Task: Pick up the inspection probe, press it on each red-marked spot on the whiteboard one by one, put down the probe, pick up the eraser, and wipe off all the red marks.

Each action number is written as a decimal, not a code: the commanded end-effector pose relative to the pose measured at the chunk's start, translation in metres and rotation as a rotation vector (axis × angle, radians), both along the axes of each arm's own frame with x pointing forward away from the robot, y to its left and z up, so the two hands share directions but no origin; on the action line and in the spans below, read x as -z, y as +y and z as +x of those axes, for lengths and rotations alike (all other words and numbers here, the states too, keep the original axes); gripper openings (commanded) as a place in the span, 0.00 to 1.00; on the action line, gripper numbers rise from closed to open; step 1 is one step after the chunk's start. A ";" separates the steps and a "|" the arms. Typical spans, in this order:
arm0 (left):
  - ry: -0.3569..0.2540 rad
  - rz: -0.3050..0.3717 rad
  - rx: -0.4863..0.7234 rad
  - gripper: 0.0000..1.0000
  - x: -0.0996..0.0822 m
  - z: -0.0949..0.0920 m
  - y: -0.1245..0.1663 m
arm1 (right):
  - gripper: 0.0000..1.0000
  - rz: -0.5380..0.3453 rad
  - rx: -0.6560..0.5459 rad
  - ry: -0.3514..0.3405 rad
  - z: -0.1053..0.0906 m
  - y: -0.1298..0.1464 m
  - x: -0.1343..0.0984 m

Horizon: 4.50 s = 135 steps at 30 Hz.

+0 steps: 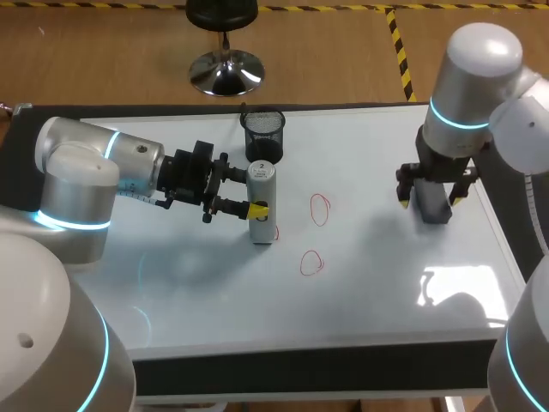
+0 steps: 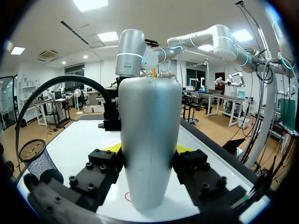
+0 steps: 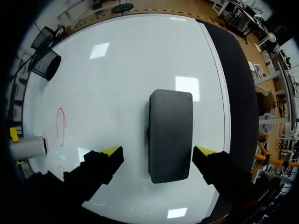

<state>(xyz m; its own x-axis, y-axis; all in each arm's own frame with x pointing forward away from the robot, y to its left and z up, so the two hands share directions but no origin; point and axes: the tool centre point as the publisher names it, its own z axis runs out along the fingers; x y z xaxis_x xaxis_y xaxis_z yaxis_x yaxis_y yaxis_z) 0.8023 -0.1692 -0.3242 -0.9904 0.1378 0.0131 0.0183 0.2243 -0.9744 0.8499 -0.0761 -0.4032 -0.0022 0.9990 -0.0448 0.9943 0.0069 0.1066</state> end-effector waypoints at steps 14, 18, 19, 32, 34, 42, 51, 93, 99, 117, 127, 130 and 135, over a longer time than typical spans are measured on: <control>0.001 -0.001 -0.002 0.00 0.021 -0.004 0.002 | 1.00 0.011 0.004 -0.012 0.004 -0.003 -0.008; 0.001 -0.001 -0.002 0.00 0.021 -0.004 0.002 | 1.00 0.011 0.006 -0.010 0.006 -0.003 -0.007; 0.001 -0.001 -0.002 0.00 0.021 -0.004 0.002 | 1.00 0.011 0.006 -0.010 0.007 -0.003 -0.006; 0.001 -0.001 -0.002 0.00 0.021 -0.004 0.002 | 1.00 0.020 0.015 -0.004 0.009 -0.005 0.001; 0.001 -0.001 -0.002 0.00 0.021 -0.004 0.002 | 1.00 0.021 0.018 -0.004 0.010 -0.005 0.002; 0.001 -0.001 -0.002 0.00 0.021 -0.004 0.002 | 1.00 0.022 0.025 0.008 0.014 -0.006 0.007; 0.001 -0.001 -0.002 0.00 0.021 -0.004 0.002 | 1.00 0.013 0.028 0.018 0.017 -0.005 0.012; 0.001 -0.001 -0.002 0.00 0.021 -0.004 0.002 | 0.00 -0.002 0.024 0.014 0.012 -0.006 0.006; 0.004 -0.001 -0.001 0.00 0.020 -0.003 0.000 | 0.00 -0.002 0.024 0.014 0.012 -0.006 0.006; -0.023 0.025 0.030 0.00 -0.029 0.003 -0.004 | 0.00 -0.002 0.024 0.014 0.012 -0.006 0.006; -0.028 0.041 0.028 0.00 -0.043 0.000 -0.003 | 0.00 -0.002 0.024 0.014 0.012 -0.006 0.006; -0.026 0.041 0.026 0.00 -0.046 -0.003 -0.002 | 0.00 -0.002 0.024 0.014 0.012 -0.006 0.006; -0.025 0.044 0.022 0.00 -0.047 -0.009 0.004 | 0.00 -0.002 0.024 0.014 0.012 -0.006 0.006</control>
